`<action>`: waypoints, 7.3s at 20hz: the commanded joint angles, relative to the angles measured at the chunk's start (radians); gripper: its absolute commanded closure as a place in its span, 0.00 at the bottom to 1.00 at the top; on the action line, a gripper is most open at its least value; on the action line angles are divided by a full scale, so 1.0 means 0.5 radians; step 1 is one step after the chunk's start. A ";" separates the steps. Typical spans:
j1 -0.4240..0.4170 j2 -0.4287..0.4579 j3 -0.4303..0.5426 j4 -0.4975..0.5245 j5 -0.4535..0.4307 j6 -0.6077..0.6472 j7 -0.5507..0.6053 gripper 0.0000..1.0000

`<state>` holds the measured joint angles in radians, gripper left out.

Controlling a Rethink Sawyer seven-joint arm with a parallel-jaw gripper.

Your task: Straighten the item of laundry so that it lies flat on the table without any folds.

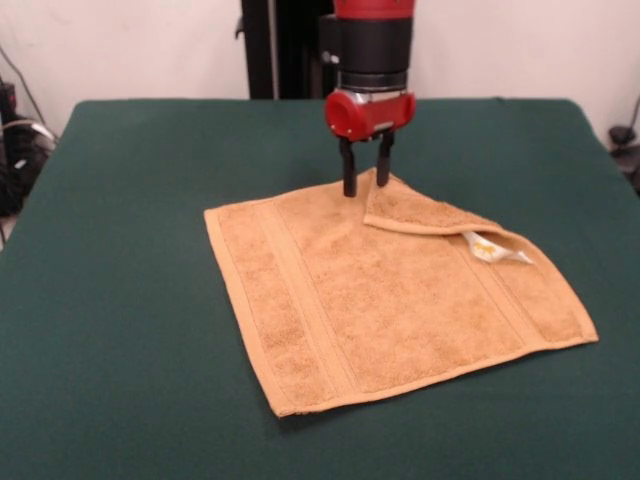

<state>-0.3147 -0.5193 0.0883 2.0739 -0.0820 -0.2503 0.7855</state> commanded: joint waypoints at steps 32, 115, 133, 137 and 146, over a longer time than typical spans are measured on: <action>-0.163 0.387 0.465 -0.295 -0.217 -0.023 0.506 0.00; 0.342 0.439 0.152 -0.030 -0.065 -0.189 0.501 0.00; 0.142 -0.147 0.298 0.140 -0.125 0.272 0.428 0.00; -0.010 -0.436 0.447 0.225 -0.132 0.549 0.425 0.00; -0.278 -0.720 0.686 0.253 -0.085 0.949 0.367 0.00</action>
<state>-0.4493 -0.7955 0.2660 2.1994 -0.1898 0.0822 0.7857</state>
